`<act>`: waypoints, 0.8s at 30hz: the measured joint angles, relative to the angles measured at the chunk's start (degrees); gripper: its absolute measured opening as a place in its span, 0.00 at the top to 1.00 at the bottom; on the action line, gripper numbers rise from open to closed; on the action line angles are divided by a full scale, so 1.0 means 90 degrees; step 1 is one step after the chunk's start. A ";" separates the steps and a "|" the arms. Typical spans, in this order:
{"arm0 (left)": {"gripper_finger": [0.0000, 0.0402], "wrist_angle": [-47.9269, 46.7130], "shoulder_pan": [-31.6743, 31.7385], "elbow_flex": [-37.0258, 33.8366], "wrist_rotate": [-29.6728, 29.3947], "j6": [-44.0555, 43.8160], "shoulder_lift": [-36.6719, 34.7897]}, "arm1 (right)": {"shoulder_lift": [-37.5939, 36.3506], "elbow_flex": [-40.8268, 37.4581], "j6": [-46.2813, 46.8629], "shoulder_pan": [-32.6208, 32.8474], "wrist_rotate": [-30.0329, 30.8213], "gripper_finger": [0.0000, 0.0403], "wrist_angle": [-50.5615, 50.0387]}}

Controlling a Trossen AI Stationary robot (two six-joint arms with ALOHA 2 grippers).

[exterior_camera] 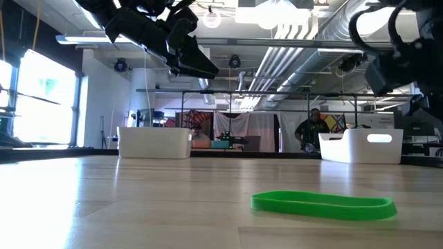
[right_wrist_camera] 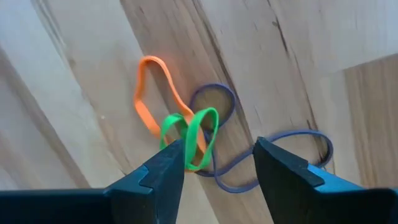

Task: Sort rubber bands into baskets
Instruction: Put the green rubber band into the top left white bin

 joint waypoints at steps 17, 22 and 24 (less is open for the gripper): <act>0.59 0.0000 0.0000 0.0000 0.0000 0.0000 0.0000 | 0.0000 -0.0277 -0.0098 -0.0002 -0.0240 0.71 0.0478; 0.59 0.0000 0.0000 0.0000 0.0000 0.0000 0.0000 | 0.0000 -0.0272 -0.0307 0.0000 -0.0337 0.91 0.0485; 0.59 0.0002 0.0000 0.0000 0.0000 0.0000 0.0000 | 0.0000 -0.0246 -0.0424 0.0000 -0.0336 0.97 0.0506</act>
